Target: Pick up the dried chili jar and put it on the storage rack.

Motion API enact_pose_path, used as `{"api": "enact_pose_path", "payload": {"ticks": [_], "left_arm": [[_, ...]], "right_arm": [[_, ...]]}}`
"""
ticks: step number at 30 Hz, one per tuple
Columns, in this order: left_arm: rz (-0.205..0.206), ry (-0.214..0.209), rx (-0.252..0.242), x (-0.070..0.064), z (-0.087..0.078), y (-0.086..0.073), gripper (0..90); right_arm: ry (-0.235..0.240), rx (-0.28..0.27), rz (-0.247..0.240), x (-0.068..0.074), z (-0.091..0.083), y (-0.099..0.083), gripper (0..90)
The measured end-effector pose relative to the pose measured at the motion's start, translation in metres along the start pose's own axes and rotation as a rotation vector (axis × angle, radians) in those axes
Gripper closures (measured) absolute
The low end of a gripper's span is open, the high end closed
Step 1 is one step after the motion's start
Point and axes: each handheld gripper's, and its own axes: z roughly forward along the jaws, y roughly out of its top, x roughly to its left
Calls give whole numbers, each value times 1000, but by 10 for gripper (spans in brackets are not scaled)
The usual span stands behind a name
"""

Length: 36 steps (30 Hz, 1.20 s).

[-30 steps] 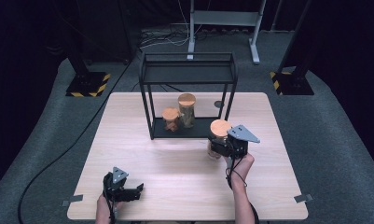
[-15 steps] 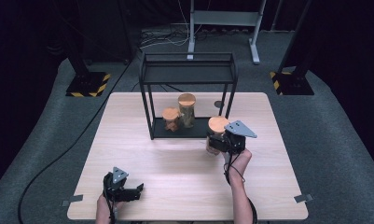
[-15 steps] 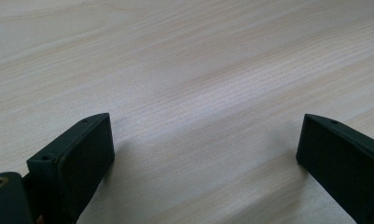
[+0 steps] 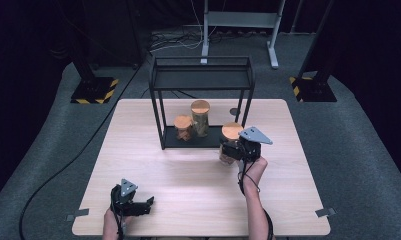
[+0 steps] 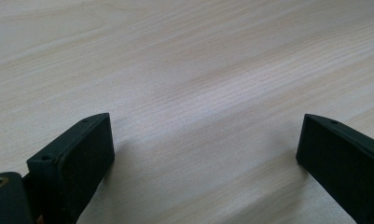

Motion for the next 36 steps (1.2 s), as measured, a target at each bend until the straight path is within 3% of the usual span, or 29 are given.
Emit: {"api": "enact_pose_path", "payload": {"ticks": [36], "left_arm": [[1, 0, 0, 0, 0, 0, 34]], "right_arm": [[-12, 4, -2, 0, 21, 12, 246]]}}
